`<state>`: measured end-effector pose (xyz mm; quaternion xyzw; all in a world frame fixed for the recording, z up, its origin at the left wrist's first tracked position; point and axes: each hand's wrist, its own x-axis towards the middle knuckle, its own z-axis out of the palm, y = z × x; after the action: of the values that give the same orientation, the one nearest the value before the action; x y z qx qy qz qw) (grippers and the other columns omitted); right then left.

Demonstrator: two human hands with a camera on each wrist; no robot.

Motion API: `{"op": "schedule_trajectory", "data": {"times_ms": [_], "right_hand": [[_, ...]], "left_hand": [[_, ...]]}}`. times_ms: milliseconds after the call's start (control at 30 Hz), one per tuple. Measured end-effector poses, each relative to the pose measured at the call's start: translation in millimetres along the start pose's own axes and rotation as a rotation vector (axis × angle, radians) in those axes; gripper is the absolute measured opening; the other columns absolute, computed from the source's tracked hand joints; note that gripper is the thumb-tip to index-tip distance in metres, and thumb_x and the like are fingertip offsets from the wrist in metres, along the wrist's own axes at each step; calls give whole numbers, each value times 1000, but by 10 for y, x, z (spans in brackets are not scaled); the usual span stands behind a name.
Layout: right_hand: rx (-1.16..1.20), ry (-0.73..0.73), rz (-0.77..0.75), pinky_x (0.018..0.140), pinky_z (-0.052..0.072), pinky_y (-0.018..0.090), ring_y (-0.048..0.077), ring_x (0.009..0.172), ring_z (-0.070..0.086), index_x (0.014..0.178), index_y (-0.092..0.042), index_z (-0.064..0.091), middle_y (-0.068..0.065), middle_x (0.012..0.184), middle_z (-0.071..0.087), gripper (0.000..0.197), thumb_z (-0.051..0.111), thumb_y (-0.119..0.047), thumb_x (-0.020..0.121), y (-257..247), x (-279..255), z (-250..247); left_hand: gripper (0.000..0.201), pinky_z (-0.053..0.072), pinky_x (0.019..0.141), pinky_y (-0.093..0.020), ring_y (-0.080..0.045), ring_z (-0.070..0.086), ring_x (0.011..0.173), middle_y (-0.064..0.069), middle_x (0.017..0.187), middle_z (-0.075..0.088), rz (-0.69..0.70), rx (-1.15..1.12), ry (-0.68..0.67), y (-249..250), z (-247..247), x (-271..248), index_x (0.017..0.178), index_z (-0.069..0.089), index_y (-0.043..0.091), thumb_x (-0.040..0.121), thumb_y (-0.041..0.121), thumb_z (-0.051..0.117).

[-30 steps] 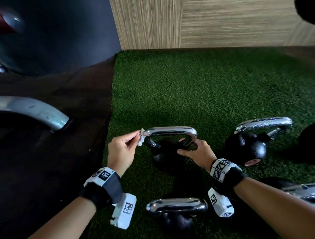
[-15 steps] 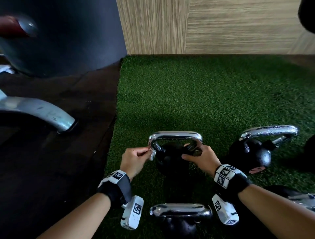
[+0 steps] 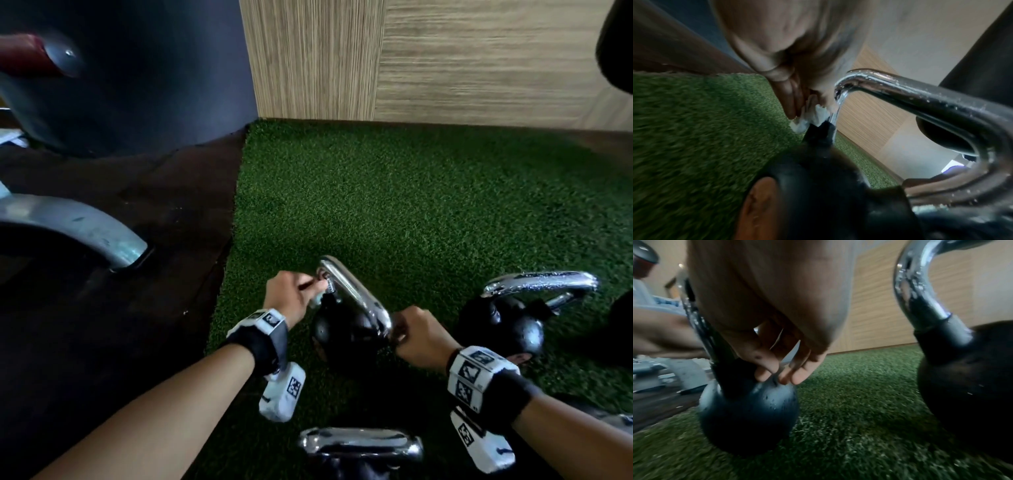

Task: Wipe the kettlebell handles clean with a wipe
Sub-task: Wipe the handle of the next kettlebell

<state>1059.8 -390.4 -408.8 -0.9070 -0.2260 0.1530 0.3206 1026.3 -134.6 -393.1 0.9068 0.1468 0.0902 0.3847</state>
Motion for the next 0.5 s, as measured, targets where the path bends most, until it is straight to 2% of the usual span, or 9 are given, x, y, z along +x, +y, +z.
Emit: {"op": "schedule_trajectory", "data": {"times_ms": [67, 100, 133, 200, 300, 333, 400, 433, 500], "right_hand": [[-5, -58, -30, 55, 39, 1, -16, 56, 58, 64, -40, 74, -22, 53, 63, 37, 66, -4, 67, -95, -45, 72], [18, -78, -38, 60, 44, 5, -12, 62, 63, 72, -32, 78, -18, 61, 69, 31, 66, -4, 67, -131, -61, 119], [42, -85, -44, 64, 47, 7, -8, 66, 66, 74, -28, 79, -16, 67, 72, 27, 67, -4, 68, -158, -56, 157], [76, -62, -47, 66, 43, 3, -10, 70, 66, 71, -34, 77, -22, 68, 71, 25, 72, -9, 73, -179, 1, 204], [107, 128, -9, 68, 40, 10, 2, 79, 60, 78, -38, 66, -13, 81, 63, 21, 81, -23, 73, -169, 163, 230], [115, 155, 39, 73, 41, 17, 8, 87, 57, 90, -33, 64, -10, 92, 58, 27, 84, -32, 72, -152, 231, 246], [163, 45, 177, 88, 45, 28, 17, 104, 55, 117, -21, 53, -1, 112, 53, 63, 86, -49, 70, -112, 373, 280], [223, -41, 227, 95, 48, 36, 21, 111, 57, 124, -17, 49, 3, 120, 54, 74, 85, -52, 70, -106, 433, 287], [308, -156, 233, 97, 52, 47, 25, 109, 64, 126, -11, 52, 7, 120, 63, 72, 84, -50, 74, -90, 516, 284]], "left_hand": [[29, 37, 67, 0, -7, 68, 79, -4, 95, 80, -28, -9, -31, 145, 82, 174, 108, 80, 14, 89, 36, 77], [27, 37, 72, -2, -11, 71, 89, -6, 103, 80, -52, -31, -50, 216, 136, 236, 109, 80, 13, 89, 31, 78], [23, 40, 75, -5, -13, 72, 93, -8, 106, 79, -69, -47, -67, 282, 187, 286, 108, 80, 10, 90, 25, 77], [16, 48, 83, -15, -18, 72, 93, -13, 104, 79, -119, -137, -75, 374, 246, 348, 101, 80, 6, 92, 16, 72], [22, 53, 85, -23, -18, 72, 88, -10, 100, 79, -155, -234, -161, 318, 220, 360, 106, 80, 10, 92, 25, 73], [24, 53, 83, -22, -11, 72, 84, -8, 101, 79, -146, -298, -210, 266, 214, 342, 110, 80, 10, 92, 26, 75], [27, 56, 91, -22, -5, 73, 92, -8, 111, 77, -97, -307, -260, 177, 213, 294, 116, 76, 8, 92, 20, 75], [27, 56, 97, -28, -9, 74, 99, -8, 115, 76, -74, -246, -257, 155, 228, 294, 116, 76, 8, 92, 20, 76], [26, 57, 99, -35, -18, 74, 103, -8, 112, 78, -74, -156, -242, 192, 236, 351, 112, 79, 11, 88, 23, 79]]}}
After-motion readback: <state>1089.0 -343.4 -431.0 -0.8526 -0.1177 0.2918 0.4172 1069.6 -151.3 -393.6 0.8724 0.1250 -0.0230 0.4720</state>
